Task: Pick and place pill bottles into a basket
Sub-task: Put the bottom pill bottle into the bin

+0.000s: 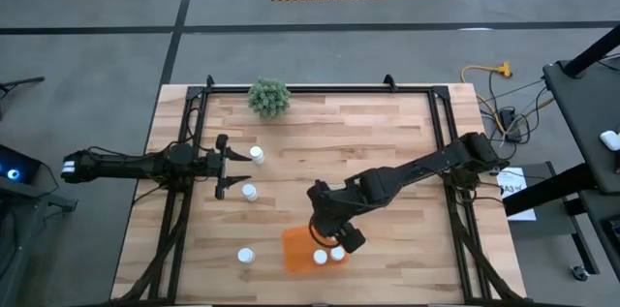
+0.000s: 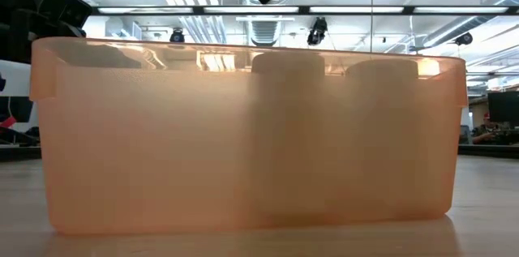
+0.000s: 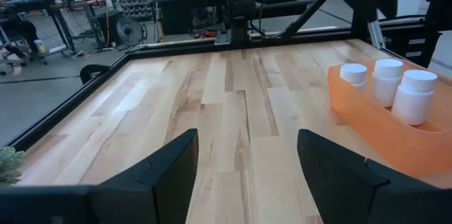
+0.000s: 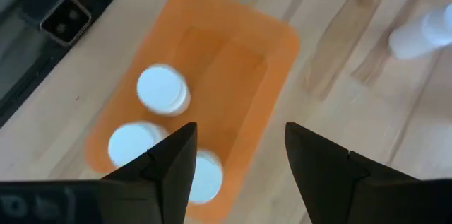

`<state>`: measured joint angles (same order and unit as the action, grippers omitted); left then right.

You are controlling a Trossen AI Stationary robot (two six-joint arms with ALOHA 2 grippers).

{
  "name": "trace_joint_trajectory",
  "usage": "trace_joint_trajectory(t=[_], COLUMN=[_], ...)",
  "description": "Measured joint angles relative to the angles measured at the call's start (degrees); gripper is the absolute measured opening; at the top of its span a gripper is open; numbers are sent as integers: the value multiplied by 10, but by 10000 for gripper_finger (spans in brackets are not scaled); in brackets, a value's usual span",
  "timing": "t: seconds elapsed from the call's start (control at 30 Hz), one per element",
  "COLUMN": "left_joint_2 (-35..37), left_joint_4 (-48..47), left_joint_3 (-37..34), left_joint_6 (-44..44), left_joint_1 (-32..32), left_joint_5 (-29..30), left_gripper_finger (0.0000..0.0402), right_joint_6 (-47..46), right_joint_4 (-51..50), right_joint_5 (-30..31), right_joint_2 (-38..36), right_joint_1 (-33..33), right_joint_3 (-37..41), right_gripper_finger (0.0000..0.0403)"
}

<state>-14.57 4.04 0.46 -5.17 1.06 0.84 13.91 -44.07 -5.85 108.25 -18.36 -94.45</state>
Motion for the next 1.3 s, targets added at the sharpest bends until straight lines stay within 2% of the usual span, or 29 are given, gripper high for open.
trace_joint_trajectory(t=[0.47,0.67,0.87,1.07,1.3], left_joint_2=[0,0,0,0,0], left_joint_4=[0,0,0,0,0], left_joint_3=[0,0,0,0,0], left_joint_6=[0,0,0,0,0], left_joint_1=[0,0,0,0,0], left_joint_5=[0,0,0,0,0], left_gripper_finger=[224,224,224,224,224], right_joint_6=[26,-36,-30,-29,-35], right_joint_4=[11,-25,-28,13,160], right_joint_5=[0,-1,-4,-6,0], right_joint_2=[0,-3,-18,-81,-231], right_joint_1=[13,18,17,18,22], right_joint_3=[0,0,4,56,221], right_gripper_finger=[206,206,206,206,206])
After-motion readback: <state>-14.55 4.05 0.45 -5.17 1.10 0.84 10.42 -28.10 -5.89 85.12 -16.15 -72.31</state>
